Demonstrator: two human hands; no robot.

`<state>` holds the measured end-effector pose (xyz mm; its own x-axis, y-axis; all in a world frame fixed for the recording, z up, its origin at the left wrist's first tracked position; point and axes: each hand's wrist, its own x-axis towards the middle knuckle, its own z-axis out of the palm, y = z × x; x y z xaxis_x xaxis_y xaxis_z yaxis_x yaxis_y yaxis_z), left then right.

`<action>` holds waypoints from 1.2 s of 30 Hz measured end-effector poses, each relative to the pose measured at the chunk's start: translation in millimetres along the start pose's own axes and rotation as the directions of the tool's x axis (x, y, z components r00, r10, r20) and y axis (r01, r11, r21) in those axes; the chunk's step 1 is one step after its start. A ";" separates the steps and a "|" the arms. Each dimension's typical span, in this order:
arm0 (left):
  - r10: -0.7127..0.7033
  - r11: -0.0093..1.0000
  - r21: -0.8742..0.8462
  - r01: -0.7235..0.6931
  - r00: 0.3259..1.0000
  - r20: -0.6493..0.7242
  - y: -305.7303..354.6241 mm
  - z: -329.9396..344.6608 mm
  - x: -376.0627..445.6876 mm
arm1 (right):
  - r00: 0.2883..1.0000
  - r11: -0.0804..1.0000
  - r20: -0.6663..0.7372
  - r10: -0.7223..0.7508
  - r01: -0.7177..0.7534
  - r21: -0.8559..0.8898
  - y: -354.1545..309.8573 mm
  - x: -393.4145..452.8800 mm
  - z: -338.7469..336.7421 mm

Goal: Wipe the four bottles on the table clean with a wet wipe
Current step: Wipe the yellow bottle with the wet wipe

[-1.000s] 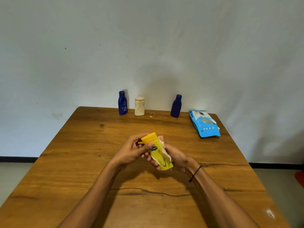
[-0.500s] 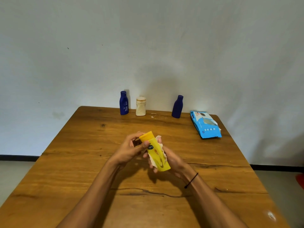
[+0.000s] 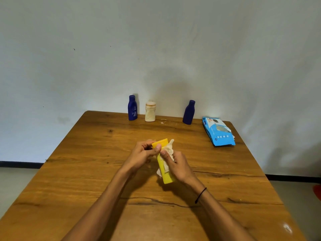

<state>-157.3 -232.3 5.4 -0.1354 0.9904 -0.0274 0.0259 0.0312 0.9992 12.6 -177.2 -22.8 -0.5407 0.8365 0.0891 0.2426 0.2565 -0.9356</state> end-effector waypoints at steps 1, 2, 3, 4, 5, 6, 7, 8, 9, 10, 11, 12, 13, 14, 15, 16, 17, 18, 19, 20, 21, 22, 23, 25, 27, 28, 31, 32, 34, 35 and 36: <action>-0.008 1.000 0.024 0.007 1.000 0.016 2.4 0.4 -0.6 | 0.998 0.989 0.027 0.049 -0.052 0.138 -1.0 1.4 1.1; -0.010 0.998 0.060 0.008 0.999 0.035 4.0 0.4 -1.2 | 0.994 0.953 0.048 0.096 -0.106 0.285 -4.2 1.8 1.5; -0.011 0.996 0.084 0.006 0.998 0.068 4.1 0.4 -1.6 | 0.989 0.900 0.055 0.141 -0.151 0.410 -7.5 2.2 1.1; -0.018 0.996 0.092 0.007 0.993 0.114 2.3 1.0 -2.7 | 0.983 0.851 0.042 0.180 -0.177 0.494 -10.6 2.7 0.5; -0.039 0.997 0.077 0.027 0.987 0.157 -0.3 2.7 -5.7 | 0.976 0.815 0.018 0.217 -0.191 0.548 -14.1 3.3 0.1; -0.083 0.995 0.060 0.073 0.980 0.181 -3.5 5.5 -9.7 | 0.969 0.797 -0.015 0.245 -0.193 0.572 -16.2 4.6 -0.2; -0.131 0.991 0.043 0.125 0.973 0.191 -8.1 9.0 -13.0 | 0.961 0.787 -0.052 0.271 -0.190 0.588 -16.6 6.2 -0.5; -0.170 0.985 0.017 0.170 0.965 0.201 -13.3 12.6 -15.9 | 0.954 0.789 -0.094 0.286 -0.178 0.589 -17.2 7.6 -1.1; -0.184 0.981 -0.022 0.192 0.961 0.207 -20.1 16.0 -16.8 | 0.947 0.794 -0.126 0.296 -0.171 0.584 -16.9 8.9 -0.6; -0.171 0.981 -0.057 0.185 0.965 0.199 -27.6 19.2 -15.8 | 0.945 0.803 -0.142 0.296 -0.165 0.573 -15.6 9.9 -0.2; -0.161 0.982 -0.070 0.175 0.972 0.172 -32.4 21.8 -14.3 | 0.947 0.802 -0.139 0.289 -0.160 0.575 -13.9 10.1 1.1; -0.164 0.982 -0.069 0.174 0.978 0.127 -35.6 23.2 -12.6 | 0.954 0.799 -0.124 0.274 -0.154 0.581 -13.9 9.1 2.2; -0.174 0.981 -0.076 0.181 0.981 0.086 -38.9 23.4 -10.7 | 0.958 0.799 -0.113 0.262 -0.149 0.583 -14.1 8.3 3.1; -0.186 0.977 -0.089 0.192 0.980 0.065 -42.4 23.5 -9.4 | 0.960 0.803 -0.115 0.254 -0.143 0.579 -13.5 7.7 3.4; -0.195 0.975 -0.098 0.201 0.979 0.065 -45.3 23.7 -8.6 | 0.959 0.801 -0.121 0.256 -0.140 0.581 -14.2 7.3 3.2; -0.201 0.973 -0.100 0.208 0.976 0.077 -46.4 24.2 -9.3 | 0.956 0.803 -0.134 0.261 -0.138 0.580 -15.5 7.3 2.4; -0.206 0.971 -0.103 0.215 0.974 0.096 -47.2 24.7 -10.4 | 0.950 0.802 -0.154 0.273 -0.136 0.582 -16.5 7.8 2.0; -0.208 0.971 -0.100 0.219 0.972 0.112 -47.0 24.9 -12.5 | 0.941 0.807 -0.184 0.285 -0.133 0.575 -17.2 8.6 1.8; -0.202 0.973 -0.087 0.214 0.971 0.123 -46.0 26.0 -14.2 | 0.928 0.813 -0.214 0.307 -0.138 0.566 -17.9 9.6 1.4; -0.190 0.979 -0.052 0.198 0.973 0.132 -44.1 27.3 -15.8 | 0.912 0.818 -0.241 0.332 -0.151 0.554 -17.2 10.9 1.1; -0.174 0.985 0.005 0.175 0.975 0.138 -43.0 28.7 -16.4 | 0.894 0.815 -0.266 0.361 -0.164 0.556 -17.0 11.9 1.1; -0.154 0.986 0.080 0.144 0.978 0.139 -42.6 29.9 -16.5 | 0.873 0.808 -0.291 0.391 -0.174 0.563 -16.2 12.7 2.0; -0.134 0.981 0.157 0.113 0.982 0.130 -43.5 31.2 -16.2 | 0.852 0.794 -0.310 0.423 -0.184 0.579 -16.1 13.3 3.3; -0.108 0.967 0.242 0.080 0.989 0.104 -44.0 34.1 -16.4 | 0.809 0.760 -0.336 0.483 -0.196 0.619 -15.2 14.6 5.3; -0.115 0.964 0.250 0.089 0.989 0.093 -43.3 36.2 -16.9 | 0.777 0.728 -0.351 0.522 -0.192 0.658 -15.7 15.4 5.1; -0.125 0.965 0.244 0.098 0.987 0.097 -42.0 37.0 -17.4 | 0.765 0.715 -0.349 0.541 -0.200 0.670 -14.0 16.2 4.5; -0.153 0.982 0.129 0.136 0.979 0.133 -41.5 37.0 -17.9 | 0.737 0.703 -0.344 0.582 -0.243 0.669 -9.5 16.2 4.6; -0.169 0.985 0.071 0.160 0.974 0.148 -41.2 36.4 -18.3 | 0.725 0.706 -0.350 0.593 -0.260 0.659 -8.3 15.6 5.6; -0.194 0.979 -0.034 0.203 0.966 0.173 -41.5 35.1 -19.2 | 0.722 0.709 -0.350 0.597 -0.271 0.651 -10.3 13.7 6.4; -0.199 0.974 -0.072 0.214 0.963 0.182 -42.3 34.0 -18.8 | 0.737 0.705 -0.339 0.584 -0.254 0.662 -12.7 12.4 6.4; -0.204 0.970 -0.091 0.224 0.960 0.191 -42.4 32.4 -18.4 | 0.760 0.703 -0.324 0.563 -0.234 0.672 -15.6 10.6 6.8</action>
<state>-123.9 -247.4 -37.4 0.0535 0.9704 -0.2356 -0.0953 0.2398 0.9661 -2.4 -175.6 -9.6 -0.0139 0.9372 -0.3484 -0.2441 -0.3411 -0.9078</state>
